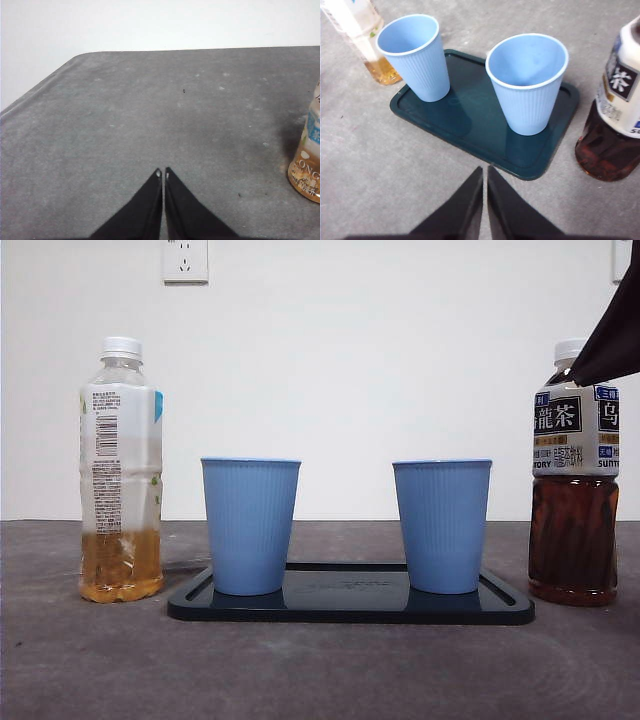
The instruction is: Pour the drink into the cup
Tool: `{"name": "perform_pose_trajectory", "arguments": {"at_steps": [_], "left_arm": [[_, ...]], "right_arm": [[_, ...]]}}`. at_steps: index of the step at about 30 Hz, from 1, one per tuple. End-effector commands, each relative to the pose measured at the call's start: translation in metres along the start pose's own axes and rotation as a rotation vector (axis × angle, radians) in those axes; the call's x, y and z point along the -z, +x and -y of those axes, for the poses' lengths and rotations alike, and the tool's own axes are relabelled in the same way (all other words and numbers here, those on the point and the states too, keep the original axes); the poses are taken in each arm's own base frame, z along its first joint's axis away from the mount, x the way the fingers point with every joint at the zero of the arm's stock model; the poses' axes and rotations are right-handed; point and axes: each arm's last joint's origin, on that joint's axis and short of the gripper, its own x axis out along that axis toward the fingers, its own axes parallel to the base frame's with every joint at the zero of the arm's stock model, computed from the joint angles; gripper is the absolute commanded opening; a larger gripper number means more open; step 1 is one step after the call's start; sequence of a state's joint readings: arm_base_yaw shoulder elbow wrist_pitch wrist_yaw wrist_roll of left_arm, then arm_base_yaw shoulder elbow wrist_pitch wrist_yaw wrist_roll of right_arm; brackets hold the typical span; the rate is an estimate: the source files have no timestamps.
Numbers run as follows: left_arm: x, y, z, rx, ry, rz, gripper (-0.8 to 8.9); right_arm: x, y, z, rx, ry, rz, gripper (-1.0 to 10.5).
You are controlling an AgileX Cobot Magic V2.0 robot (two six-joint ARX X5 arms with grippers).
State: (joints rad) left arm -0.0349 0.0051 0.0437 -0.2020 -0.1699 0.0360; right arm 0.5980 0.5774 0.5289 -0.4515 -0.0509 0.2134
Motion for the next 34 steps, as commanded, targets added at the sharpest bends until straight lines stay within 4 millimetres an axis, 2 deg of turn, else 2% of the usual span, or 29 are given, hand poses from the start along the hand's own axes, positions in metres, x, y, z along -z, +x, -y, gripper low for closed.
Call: {"name": "perform_pose_trajectory", "arguments": {"at_steps": [1, 4, 7, 13, 20, 34], "left_arm": [[0.007, 0.002, 0.0, -0.003, 0.001, -0.025, 0.07], [0.007, 0.002, 0.0, -0.003, 0.001, -0.025, 0.07], [0.007, 0.002, 0.0, -0.003, 0.001, -0.025, 0.07], [0.007, 0.002, 0.0, -0.003, 0.001, -0.025, 0.07], [0.007, 0.002, 0.0, -0.003, 0.001, -0.025, 0.07], [0.007, 0.002, 0.0, -0.003, 0.001, -0.025, 0.07]], "right_arm": [[-0.008, -0.014, 0.002, 0.019, -0.063, 0.105, 0.1], [-0.006, -0.029, 0.019, 0.149, -0.026, 0.236, 0.1], [0.007, -0.034, 0.037, 0.301, -0.046, 0.367, 0.1], [0.049, -0.025, 0.06, 0.474, -0.066, 0.51, 0.1], [0.076, -0.014, 0.07, 0.519, -0.053, 0.513, 0.1], [0.099, 0.001, 0.076, 0.523, -0.006, 0.384, 0.1]]}}
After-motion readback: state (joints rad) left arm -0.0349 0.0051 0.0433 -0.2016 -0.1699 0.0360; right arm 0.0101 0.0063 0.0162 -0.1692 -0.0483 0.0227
